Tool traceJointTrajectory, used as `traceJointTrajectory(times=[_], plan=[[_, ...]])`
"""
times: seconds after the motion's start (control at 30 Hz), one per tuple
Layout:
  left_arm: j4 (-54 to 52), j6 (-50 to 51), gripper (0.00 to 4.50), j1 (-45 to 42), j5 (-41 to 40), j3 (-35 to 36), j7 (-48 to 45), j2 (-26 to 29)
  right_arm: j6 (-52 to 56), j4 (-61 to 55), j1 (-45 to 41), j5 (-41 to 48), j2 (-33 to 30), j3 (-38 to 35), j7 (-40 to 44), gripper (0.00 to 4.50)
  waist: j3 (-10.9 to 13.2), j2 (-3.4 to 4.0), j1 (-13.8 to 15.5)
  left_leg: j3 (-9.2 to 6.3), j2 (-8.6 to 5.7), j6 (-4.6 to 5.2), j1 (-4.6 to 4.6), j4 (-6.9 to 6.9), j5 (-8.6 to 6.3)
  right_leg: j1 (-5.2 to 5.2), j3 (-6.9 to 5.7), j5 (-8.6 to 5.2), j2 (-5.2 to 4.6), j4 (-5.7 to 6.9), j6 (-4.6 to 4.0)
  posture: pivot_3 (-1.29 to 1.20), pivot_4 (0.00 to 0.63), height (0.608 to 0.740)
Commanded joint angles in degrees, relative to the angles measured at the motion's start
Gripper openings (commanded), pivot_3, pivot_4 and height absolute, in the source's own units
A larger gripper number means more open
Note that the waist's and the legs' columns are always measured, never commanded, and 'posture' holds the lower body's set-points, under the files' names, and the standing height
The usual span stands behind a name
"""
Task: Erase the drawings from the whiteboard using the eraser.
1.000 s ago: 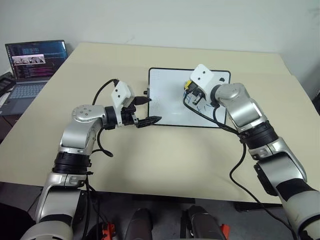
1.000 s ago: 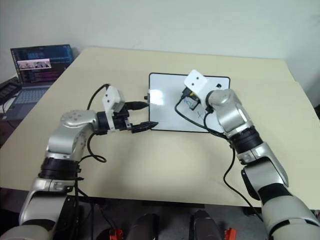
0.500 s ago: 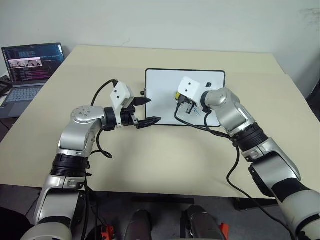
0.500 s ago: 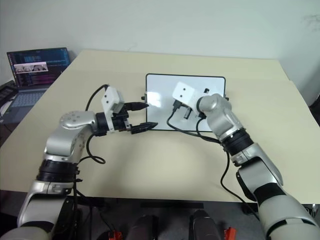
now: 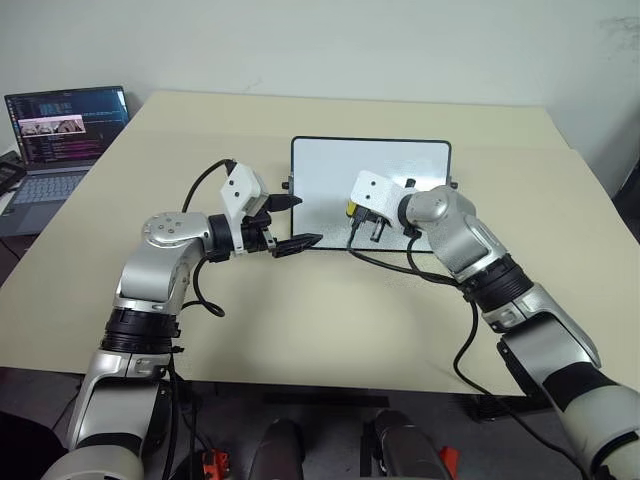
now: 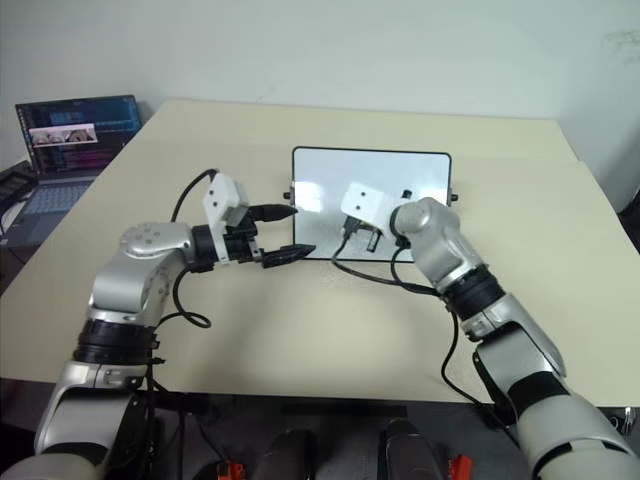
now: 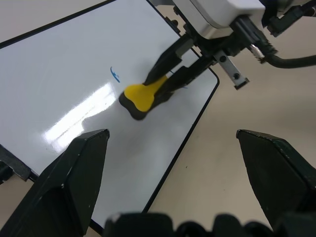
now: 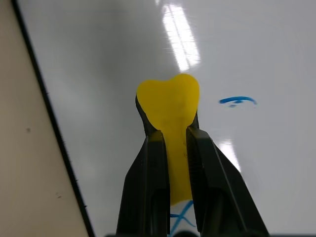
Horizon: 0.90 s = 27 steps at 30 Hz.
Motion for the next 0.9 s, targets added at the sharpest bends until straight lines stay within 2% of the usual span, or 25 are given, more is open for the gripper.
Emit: traceJointTrajectory(times=[0.03,0.17,0.3,0.43,0.5,0.6,0.77,0.87,0.9], plan=[[-1.47,-0.50,4.50,-1.12,-0.96,1.41,0.03,0.36,-0.67,3.03,-4.16,-1.90,-0.37,-4.45,-6.68,0.20,0.00,0.00,0.05,0.00,0.00,0.00,0.00,0.00,0.05,0.00,0.01,0.03,0.00,-0.01,0.02,0.00,0.150,0.740],[-1.81,-0.32,4.50,-0.96,-1.10,1.39,0.05,0.30,-1.17,3.67,-6.37,-2.53,1.40,-5.23,-9.34,0.20,0.00,0.00,0.01,0.02,-0.01,0.01,-0.01,-0.07,0.05,-0.03,0.03,0.04,0.00,-0.06,0.02,0.00,0.150,0.740],[-2.21,-0.13,4.50,-0.69,-1.21,1.50,0.11,0.39,-1.23,3.17,-5.31,-3.19,2.45,-3.44,-8.00,0.20,0.00,0.00,-0.18,0.02,0.00,0.01,-0.02,-0.21,0.04,-0.08,0.03,0.00,0.01,-0.09,-0.05,0.00,0.150,0.740],[-2.46,0.01,4.50,-0.43,-1.28,1.65,0.20,0.50,-0.45,0.07,-2.82,-3.59,3.26,0.43,-2.21,0.20,0.00,0.00,-0.27,0.02,0.02,0.01,-0.02,-0.28,0.04,-0.08,0.02,-0.02,0.01,-0.14,-0.09,0.00,0.150,0.740],[-2.59,0.05,4.50,-0.25,-1.26,1.66,0.29,0.50,0.63,-3.13,0.53,-3.49,2.91,4.69,4.77,0.20,0.00,0.00,-0.22,0.01,0.02,0.01,-0.02,-0.28,0.04,-0.08,0.00,-0.03,0.02,-0.14,-0.09,0.00,0.150,0.740],[-2.88,0.22,4.50,-0.08,-1.35,1.73,0.39,0.49,1.42,-5.72,3.45,-4.59,1.62,7.67,9.49,0.20,0.00,0.00,-0.14,-0.03,0.01,0.01,-0.02,-0.23,0.03,-0.03,-0.04,-0.03,0.02,-0.14,-0.08,0.00,0.150,0.740],[-2.95,0.27,4.50,0.22,-1.31,1.87,0.38,0.66,1.76,-5.51,3.25,-4.95,1.28,5.12,7.39,0.20,0.00,0.00,-0.10,-0.09,0.00,0.00,-0.02,-0.14,0.04,-0.01,-0.08,-0.01,0.01,-0.10,-0.06,0.00,0.150,0.740],[-2.87,0.33,4.50,0.03,-1.32,1.87,0.34,0.64,3.22,-7.26,1.68,-2.52,1.39,0.96,6.97,0.20,0.00,0.00,0.08,-0.11,0.00,0.00,-0.02,-0.09,0.05,0.00,-0.10,0.00,0.02,-0.07,-0.04,0.00,0.150,0.740],[-2.56,0.27,4.50,-0.26,-1.29,1.88,0.26,0.62,5.08,-10.36,0.89,0.05,1.58,-2.67,7.63,0.20,0.00,0.00,0.13,-0.11,0.00,0.00,-0.02,-0.08,0.05,0.00,-0.10,0.00,0.02,-0.07,-0.03,0.00,0.150,0.740]])
